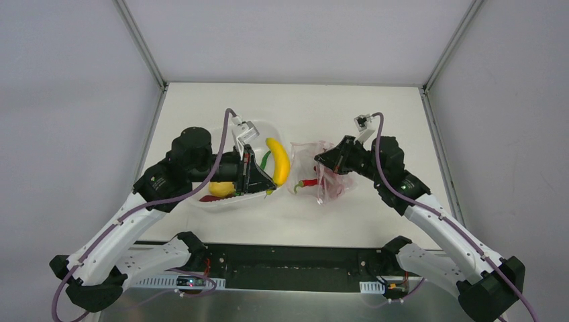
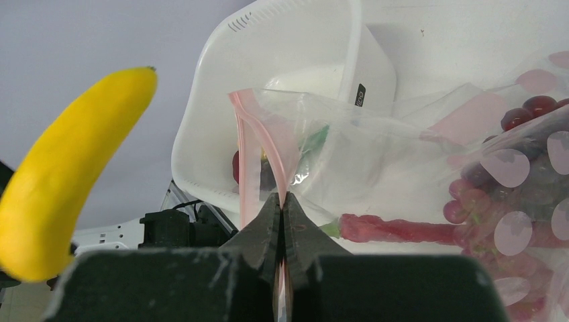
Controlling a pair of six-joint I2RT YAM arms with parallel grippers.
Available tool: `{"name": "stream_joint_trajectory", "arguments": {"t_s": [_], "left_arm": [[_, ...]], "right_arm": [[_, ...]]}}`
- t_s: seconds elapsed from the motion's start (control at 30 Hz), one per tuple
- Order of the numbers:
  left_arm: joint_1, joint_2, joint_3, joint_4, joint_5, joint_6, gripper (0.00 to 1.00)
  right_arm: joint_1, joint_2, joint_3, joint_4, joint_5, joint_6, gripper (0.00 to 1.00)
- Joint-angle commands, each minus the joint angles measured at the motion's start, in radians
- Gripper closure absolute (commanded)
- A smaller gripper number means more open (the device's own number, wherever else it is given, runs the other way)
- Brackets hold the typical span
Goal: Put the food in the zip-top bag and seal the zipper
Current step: Place the fake fruit in the zipper food storage bag.
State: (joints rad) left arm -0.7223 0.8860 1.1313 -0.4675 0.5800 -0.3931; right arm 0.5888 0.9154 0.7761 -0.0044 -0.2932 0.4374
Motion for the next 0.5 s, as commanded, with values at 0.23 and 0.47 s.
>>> {"name": "stream_joint_trajectory", "arguments": {"t_s": [0.23,0.47], "left_arm": [[-0.167,0.080,0.122,-0.213,0.222,0.254,1.00],[-0.196,0.152,0.149,-0.197,0.299,0.314,1.00]], "right_arm": [[0.002,-0.001,0.058,0.057,-0.012,-0.004,1.00],[0.002,-0.011,0.058,0.055,-0.015,0.000,1.00]]}}
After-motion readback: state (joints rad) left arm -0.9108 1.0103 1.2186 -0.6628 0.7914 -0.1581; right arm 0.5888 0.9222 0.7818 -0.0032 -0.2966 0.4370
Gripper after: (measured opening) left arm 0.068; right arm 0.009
